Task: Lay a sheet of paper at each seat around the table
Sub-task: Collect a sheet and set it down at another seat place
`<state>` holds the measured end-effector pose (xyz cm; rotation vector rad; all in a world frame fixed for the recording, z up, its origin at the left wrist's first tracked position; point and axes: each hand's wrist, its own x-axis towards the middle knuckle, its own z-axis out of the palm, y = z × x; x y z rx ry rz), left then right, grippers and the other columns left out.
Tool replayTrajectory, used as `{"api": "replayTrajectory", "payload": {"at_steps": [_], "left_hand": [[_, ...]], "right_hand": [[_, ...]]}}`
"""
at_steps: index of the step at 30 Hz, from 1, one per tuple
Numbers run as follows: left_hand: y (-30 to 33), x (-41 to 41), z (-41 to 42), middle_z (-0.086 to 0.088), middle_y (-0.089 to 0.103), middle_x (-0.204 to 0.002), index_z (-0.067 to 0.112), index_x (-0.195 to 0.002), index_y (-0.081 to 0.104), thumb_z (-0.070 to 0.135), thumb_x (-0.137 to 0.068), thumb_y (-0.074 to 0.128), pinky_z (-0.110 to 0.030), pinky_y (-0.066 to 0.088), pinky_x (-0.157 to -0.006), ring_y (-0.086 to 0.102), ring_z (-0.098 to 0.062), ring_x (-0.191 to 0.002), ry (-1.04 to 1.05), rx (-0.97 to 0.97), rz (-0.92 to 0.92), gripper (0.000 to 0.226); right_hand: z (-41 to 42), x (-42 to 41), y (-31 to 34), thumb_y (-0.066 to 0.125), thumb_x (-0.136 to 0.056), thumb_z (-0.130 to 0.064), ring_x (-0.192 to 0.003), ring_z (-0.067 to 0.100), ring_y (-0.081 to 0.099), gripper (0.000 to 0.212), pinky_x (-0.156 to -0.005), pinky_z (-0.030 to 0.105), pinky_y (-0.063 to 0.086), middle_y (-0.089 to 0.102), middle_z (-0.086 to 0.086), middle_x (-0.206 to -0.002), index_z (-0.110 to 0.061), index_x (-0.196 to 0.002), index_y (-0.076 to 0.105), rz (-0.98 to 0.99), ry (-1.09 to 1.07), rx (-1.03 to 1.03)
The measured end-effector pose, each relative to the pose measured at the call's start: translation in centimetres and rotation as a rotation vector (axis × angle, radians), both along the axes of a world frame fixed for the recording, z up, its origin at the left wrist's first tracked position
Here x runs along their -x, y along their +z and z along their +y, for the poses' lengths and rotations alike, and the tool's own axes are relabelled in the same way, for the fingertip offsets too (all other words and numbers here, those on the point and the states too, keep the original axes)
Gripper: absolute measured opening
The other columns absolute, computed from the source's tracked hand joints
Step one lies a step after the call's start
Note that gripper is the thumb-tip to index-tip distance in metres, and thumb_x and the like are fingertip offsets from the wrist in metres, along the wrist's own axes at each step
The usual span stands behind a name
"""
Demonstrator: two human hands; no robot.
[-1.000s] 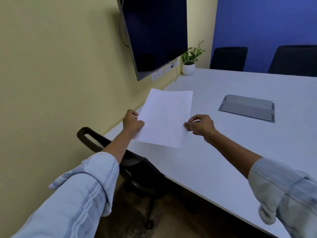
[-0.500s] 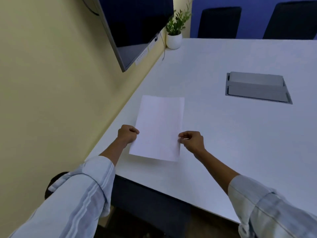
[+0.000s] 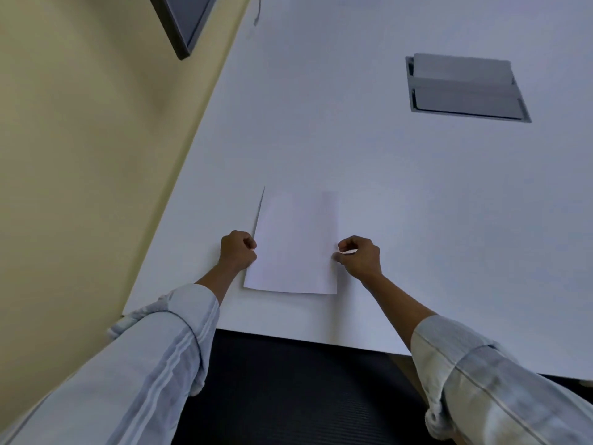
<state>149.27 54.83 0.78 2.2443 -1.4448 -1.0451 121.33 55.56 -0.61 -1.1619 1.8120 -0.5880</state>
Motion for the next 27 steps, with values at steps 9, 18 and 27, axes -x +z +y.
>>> {"api": "replayTrajectory", "payload": {"at_steps": [9, 18, 27], "left_hand": [[-2.1, -1.6, 0.0, -0.009, 0.062, -0.076, 0.000, -0.078, 0.067, -0.007, -0.066, 0.075, -0.031, 0.052, -0.072, 0.058, -0.024, -0.073, -0.083, 0.008, -0.044, 0.017], [-1.5, -1.3, 0.1, -0.017, 0.067, -0.099, 0.004, -0.092, 0.063, 0.024, -0.076, 0.075, -0.039, 0.055, -0.079, 0.064, -0.036, -0.092, -0.129, -0.001, -0.193, 0.028], [0.5, 0.4, 0.2, -0.016, 0.064, -0.114, 0.003, -0.108, 0.061, 0.036, -0.078, 0.075, -0.040, 0.052, -0.084, 0.061, -0.034, -0.106, -0.134, -0.059, -0.292, 0.046]], "right_hand": [[0.5, -1.8, -2.2, 0.078, -0.076, -0.005, -0.077, 0.018, 0.066, 0.012, -0.063, 0.019, 0.050, 0.074, 0.006, -0.091, -0.009, -0.086, 0.073, 0.053, -0.046, -0.065], [0.1, -1.4, -1.9, 0.073, -0.077, -0.012, -0.087, 0.020, 0.065, 0.015, -0.076, 0.029, 0.052, 0.072, 0.003, -0.096, -0.015, -0.091, 0.072, 0.171, 0.056, -0.171], [0.3, 2.6, 0.0, 0.078, -0.077, -0.021, -0.100, 0.022, 0.067, 0.029, -0.088, 0.037, 0.058, 0.069, 0.006, -0.111, -0.017, -0.104, 0.071, 0.297, 0.298, -0.249]]}}
